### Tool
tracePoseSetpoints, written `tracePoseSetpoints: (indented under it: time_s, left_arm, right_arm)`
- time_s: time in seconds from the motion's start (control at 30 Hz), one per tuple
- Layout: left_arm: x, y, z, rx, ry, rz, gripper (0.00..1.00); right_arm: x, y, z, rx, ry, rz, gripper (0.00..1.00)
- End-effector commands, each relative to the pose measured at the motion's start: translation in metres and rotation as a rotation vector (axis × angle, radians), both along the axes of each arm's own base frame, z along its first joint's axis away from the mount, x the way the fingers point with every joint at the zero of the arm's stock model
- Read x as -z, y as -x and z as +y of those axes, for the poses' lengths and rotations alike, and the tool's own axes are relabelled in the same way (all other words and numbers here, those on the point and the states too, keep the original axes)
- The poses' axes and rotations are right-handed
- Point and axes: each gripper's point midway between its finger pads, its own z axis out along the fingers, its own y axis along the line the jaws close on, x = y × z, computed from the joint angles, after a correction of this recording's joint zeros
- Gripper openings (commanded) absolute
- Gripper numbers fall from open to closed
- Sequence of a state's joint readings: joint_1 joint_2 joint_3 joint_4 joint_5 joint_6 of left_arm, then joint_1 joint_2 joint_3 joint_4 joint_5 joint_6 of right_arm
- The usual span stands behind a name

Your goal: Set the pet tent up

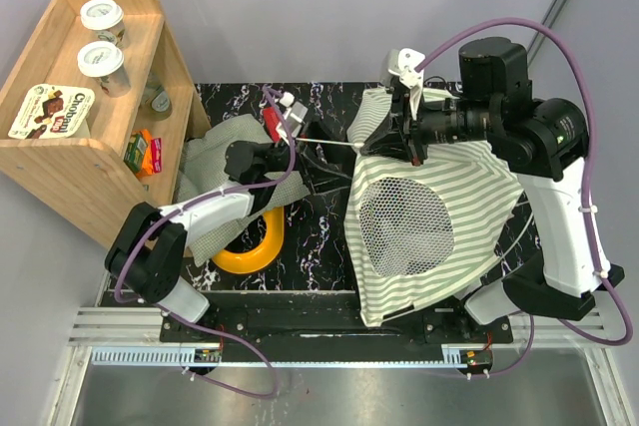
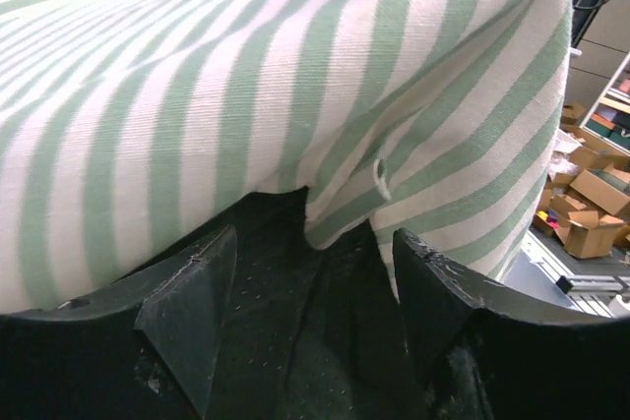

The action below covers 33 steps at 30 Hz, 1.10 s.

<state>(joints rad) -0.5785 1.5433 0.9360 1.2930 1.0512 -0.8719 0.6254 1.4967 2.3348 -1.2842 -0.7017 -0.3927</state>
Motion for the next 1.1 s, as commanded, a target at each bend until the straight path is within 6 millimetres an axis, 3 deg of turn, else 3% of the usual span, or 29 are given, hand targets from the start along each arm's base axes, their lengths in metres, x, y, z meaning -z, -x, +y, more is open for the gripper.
tracePoseSetpoints:
  time_s: [0.0, 0.33, 0.5, 0.53, 0.77, 0.9, 1.07]
  left_arm:
    - [-0.042, 0.044, 0.008, 0.057, 0.194, -0.306, 0.69]
    - [-0.040, 0.075, 0.000, 0.158, 0.194, -0.363, 0.79]
    - [-0.040, 0.066, -0.017, 0.164, 0.183, -0.315, 0.77]
    - [-0.040, 0.063, -0.020, 0.163, 0.182, -0.304, 0.72]
    - [-0.042, 0.056, -0.019, 0.167, 0.168, -0.265, 0.00]
    - [-0.032, 0.026, -0.003, 0.067, 0.128, -0.219, 0.00]
    - [-0.011, -0.039, 0.026, -0.193, -0.012, -0.201, 0.00]
  right_arm:
    - [-0.018, 0.003, 0.005, -0.026, -0.070, -0.028, 0.00]
    - [-0.007, -0.009, 0.014, -0.027, -0.045, 0.006, 0.00]
    - [-0.005, -0.011, 0.022, -0.053, -0.054, 0.028, 0.00]
    - [-0.005, -0.011, 0.022, -0.056, -0.054, 0.030, 0.00]
    - [-0.003, -0.012, 0.018, -0.032, -0.045, 0.019, 0.00]
    - [-0.003, -0.010, 0.011, -0.005, -0.037, 0.006, 0.00]
    - [-0.003, -0.010, 0.006, 0.016, -0.028, -0.010, 0.00]
